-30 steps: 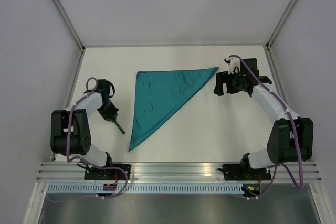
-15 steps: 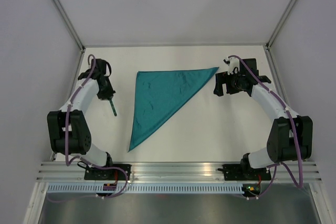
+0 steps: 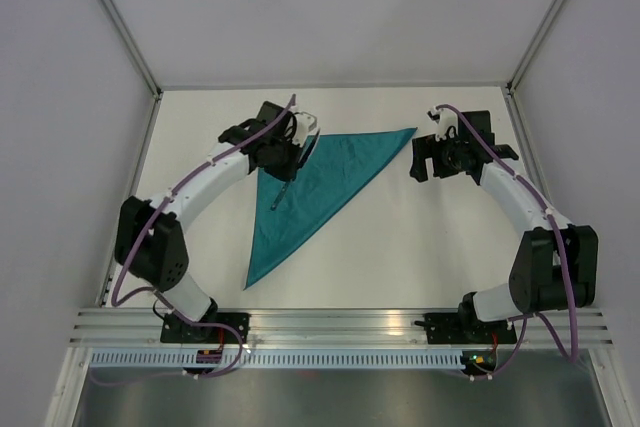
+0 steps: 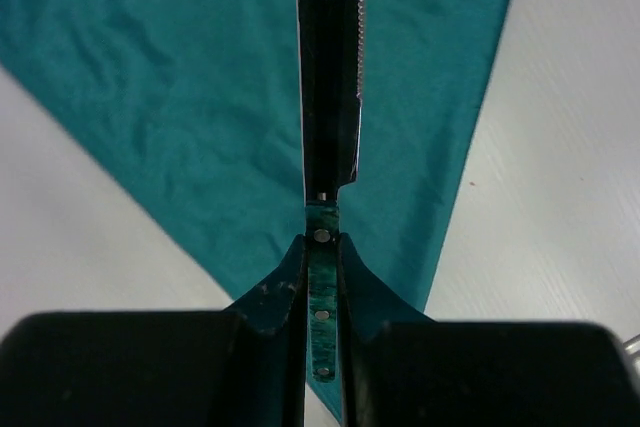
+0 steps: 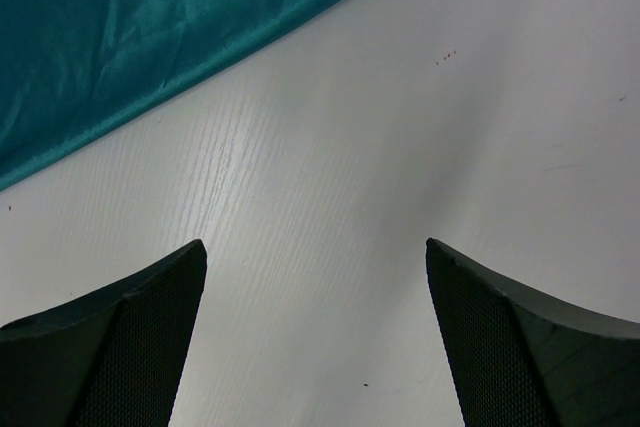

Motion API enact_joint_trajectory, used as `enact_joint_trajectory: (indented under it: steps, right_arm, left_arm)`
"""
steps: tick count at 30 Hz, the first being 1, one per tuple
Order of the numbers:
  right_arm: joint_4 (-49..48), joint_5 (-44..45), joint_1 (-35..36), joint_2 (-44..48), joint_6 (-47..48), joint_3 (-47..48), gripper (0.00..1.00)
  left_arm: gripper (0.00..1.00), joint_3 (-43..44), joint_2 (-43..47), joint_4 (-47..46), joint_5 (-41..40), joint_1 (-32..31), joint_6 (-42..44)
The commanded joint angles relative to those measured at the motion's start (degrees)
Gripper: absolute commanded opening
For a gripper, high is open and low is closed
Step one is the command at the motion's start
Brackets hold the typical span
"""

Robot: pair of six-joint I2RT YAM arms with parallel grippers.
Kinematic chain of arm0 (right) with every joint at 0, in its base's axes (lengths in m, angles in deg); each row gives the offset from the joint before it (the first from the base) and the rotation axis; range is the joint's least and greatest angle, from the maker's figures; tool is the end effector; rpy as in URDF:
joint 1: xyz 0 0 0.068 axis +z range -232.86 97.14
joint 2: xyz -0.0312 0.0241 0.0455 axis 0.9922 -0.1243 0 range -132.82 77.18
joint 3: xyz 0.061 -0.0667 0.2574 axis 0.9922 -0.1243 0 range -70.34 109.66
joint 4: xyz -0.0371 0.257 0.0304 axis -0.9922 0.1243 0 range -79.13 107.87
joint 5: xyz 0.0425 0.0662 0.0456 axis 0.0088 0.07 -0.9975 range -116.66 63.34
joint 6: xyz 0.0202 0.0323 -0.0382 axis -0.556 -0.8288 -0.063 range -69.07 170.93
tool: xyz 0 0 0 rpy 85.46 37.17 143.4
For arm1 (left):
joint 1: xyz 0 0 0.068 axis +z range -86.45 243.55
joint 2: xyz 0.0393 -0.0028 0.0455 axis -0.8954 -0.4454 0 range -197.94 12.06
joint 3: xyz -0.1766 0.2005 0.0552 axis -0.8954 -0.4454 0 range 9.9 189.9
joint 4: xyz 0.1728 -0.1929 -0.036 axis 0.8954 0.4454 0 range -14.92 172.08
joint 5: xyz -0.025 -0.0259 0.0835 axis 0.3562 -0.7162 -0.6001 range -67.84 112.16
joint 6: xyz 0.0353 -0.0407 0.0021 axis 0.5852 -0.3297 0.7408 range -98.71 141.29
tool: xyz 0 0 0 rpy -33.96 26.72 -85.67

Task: Fold the napkin, place the utensils inside, and roll it up
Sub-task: Place the utensil onto the napkin

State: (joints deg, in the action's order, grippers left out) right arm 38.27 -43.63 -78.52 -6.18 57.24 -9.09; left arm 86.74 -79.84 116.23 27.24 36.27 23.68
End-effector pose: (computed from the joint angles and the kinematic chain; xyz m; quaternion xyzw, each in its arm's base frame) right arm 0.3075 0.0336 0.2569 -0.1370 0.9192 0.1326 0.3447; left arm 0.3024 -0.1595 0.2806 0.2572 0.9207 -0.1040 0.2744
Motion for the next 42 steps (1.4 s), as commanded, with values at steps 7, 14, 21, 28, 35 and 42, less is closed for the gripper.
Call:
enact_joint_trajectory:
  steps: [7, 14, 21, 28, 35, 42]
  right_arm:
    - [-2.4, 4.7, 0.1, 4.4, 0.4, -0.1, 0.95]
    - [-2.8, 4.9, 0.1, 4.3, 0.3, -0.1, 0.96]
    - [-2.9, 5.4, 0.1, 4.1, 0.5, -0.1, 0.95]
    - [-2.9, 5.5, 0.1, 4.0, 0.5, -0.3, 0.96]
    - [-2.5, 5.3, 0.1, 3.7, 0.7, -0.3, 0.95]
    - [-2.4, 5.3, 0.1, 3.5, 0.8, -0.3, 0.95]
  left_arm:
    - [0.02, 13.6, -16.9, 0.1, 7.1, -8.7, 8.3]
    - [0.02, 16.9, -22.9, 0.3, 7.9, -10.8, 8.1]
    - [0.02, 18.8, -27.9, 0.3, 7.1, -11.3, 5.8]
    - [0.02, 19.5, -30.1, 0.3, 6.8, -11.5, 4.6]
    - [0.02, 19.9, -31.6, 0.3, 6.1, -11.4, 3.8]
    - [0.02, 20.0, -32.0, 0.3, 6.4, -11.5, 3.4]
